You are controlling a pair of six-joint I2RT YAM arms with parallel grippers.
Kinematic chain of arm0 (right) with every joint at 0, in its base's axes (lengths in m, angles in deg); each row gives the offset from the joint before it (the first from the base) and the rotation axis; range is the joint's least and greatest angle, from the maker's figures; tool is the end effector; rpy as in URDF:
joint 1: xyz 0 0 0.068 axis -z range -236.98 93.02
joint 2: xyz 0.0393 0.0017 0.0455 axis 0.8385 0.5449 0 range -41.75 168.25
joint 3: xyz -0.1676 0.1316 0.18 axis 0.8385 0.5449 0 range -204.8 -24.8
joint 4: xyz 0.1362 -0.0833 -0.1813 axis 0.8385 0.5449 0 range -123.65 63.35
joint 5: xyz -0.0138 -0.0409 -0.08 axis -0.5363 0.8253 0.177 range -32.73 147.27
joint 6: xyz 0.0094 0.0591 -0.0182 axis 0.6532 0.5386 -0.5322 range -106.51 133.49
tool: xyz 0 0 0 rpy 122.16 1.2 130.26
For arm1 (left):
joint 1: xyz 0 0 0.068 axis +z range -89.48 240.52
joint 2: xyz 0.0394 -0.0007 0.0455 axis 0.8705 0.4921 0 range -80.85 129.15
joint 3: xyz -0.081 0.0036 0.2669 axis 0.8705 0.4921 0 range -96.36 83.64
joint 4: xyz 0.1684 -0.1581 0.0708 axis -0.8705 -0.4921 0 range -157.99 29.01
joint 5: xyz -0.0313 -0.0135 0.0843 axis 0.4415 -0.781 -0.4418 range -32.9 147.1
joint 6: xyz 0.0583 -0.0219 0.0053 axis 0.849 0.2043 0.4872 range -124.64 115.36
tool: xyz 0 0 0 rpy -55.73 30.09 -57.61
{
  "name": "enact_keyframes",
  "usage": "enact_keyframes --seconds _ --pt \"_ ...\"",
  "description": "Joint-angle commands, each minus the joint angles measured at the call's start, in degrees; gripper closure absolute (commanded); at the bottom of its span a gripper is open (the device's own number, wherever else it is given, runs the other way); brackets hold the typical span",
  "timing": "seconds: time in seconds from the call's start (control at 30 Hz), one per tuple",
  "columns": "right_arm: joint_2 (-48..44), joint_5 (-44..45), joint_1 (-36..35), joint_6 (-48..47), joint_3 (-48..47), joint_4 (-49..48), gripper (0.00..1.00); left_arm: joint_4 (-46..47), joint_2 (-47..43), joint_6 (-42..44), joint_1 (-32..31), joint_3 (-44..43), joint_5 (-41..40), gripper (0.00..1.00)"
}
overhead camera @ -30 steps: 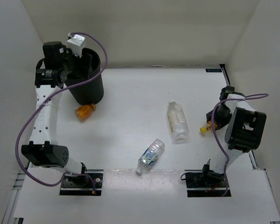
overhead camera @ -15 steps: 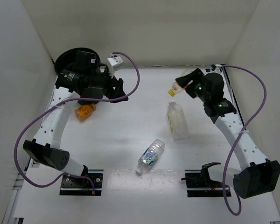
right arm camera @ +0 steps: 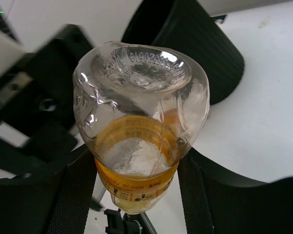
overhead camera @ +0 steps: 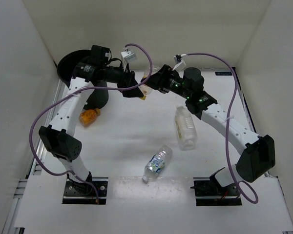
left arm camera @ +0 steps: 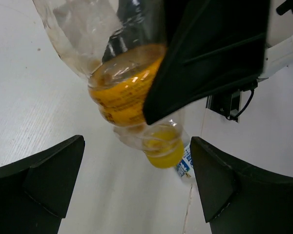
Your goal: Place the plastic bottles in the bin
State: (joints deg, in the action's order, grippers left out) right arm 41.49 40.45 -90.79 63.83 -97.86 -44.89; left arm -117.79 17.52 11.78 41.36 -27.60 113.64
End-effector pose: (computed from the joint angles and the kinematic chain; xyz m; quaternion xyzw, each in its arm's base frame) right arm 0.2736 0.1998 0.4037 -0.0036 0.7008 0.5491 0.4554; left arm 0.3047 -0.1478 0.4197 0.4241 0.7151 -0.4439 0.3341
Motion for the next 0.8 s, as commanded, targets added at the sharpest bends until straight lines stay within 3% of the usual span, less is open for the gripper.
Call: enact_keyframes --seconds 0.0,0.37,0.47,0.5,0.53,0.6,0.67,0.7,0.77 --pt "0.25 -3.57 -1.17 -2.0 -4.1 -6.51 1.0 -1.48 -1.34 0.19 -0.62 -0.29 0.6 0.0" --pt "4.12 -4.89 -3.55 0.98 -5.77 -9.32 1.0 -0.95 0.42 -1.66 0.44 -1.08 3.67 0.0" --pt "4.12 -4.89 -3.55 0.98 -5.78 -9.32 1.0 -0.95 -0.19 -1.66 0.96 -0.3 3.67 0.27" --pt "4.12 -4.37 -3.55 0.98 -5.78 -9.32 1.0 -0.95 -0.19 -1.14 1.49 -0.29 3.67 0.52" --pt "4.12 -3.67 -3.55 0.98 -5.78 -8.8 1.0 -1.56 -0.89 -1.13 2.01 0.23 3.67 0.66" --pt "4.12 -3.66 -3.55 0.98 -5.78 -8.79 1.0 -2.09 -1.42 -1.13 2.54 0.85 3.06 0.83" --pt "4.12 -3.66 -3.55 0.98 -5.78 -8.27 1.0 -4.01 -1.42 0.27 2.55 0.85 2.35 0.89" --pt "4.12 -3.66 -3.55 0.98 -6.48 -7.74 0.92 -4.02 -1.42 1.06 3.07 0.33 2.35 0.89" --pt "4.64 -4.19 -3.55 0.46 -8.06 -6.25 0.64 -4.64 -1.42 1.06 3.07 0.32 1.4 0.89"
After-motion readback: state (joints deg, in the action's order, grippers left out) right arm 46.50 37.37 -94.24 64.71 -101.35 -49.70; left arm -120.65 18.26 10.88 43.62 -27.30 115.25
